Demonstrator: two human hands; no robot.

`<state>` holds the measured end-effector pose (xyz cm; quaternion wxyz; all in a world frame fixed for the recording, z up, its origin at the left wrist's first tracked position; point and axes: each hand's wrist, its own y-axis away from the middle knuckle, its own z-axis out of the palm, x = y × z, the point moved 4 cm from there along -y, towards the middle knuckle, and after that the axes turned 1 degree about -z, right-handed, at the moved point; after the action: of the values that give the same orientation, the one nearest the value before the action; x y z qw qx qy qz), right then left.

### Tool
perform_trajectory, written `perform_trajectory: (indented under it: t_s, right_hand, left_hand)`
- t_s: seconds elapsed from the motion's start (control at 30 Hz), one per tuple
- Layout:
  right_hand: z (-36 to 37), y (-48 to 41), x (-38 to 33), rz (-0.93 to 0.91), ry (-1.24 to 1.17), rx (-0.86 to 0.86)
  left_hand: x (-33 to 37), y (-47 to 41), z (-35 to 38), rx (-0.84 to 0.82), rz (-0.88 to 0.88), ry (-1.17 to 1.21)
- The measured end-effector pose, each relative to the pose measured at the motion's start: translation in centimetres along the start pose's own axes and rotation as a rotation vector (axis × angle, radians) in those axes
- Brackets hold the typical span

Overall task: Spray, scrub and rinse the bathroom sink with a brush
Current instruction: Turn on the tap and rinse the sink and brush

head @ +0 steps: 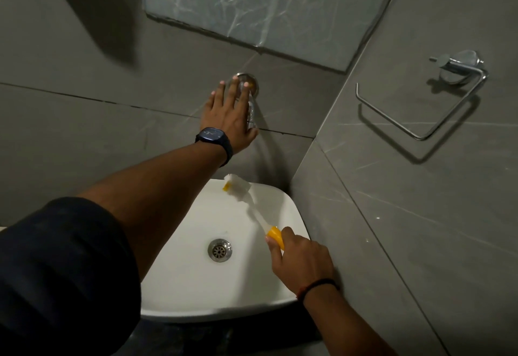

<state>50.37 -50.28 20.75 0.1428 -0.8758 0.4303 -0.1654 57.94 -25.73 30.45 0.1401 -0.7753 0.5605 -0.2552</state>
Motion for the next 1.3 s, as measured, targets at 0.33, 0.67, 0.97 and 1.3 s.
perform_trajectory:
  t_s: [0.33,0.67,0.97,1.3]
  right_hand:
    - [0.5,0.2,0.2,-0.073,-0.026,-0.041]
    - [0.6,1.1,0.3,0.009,-0.114,-0.098]
    - [-0.7,0.2,-16.8,-0.231,-0.730,-0.119]
    - [6.9,4.4,-49.6,-0.888,-0.555,-0.524]
  left_hand:
    - [-0.1,0.1,0.9,0.019,-0.024,-0.007]
    - [-4.3,5.6,-0.2,-0.036,-0.105,0.005]
    - [-24.9,29.3,-7.2,0.175,-0.774,-0.008]
    - [-47.2,53.2,-12.3,0.163,-1.337,-0.170]
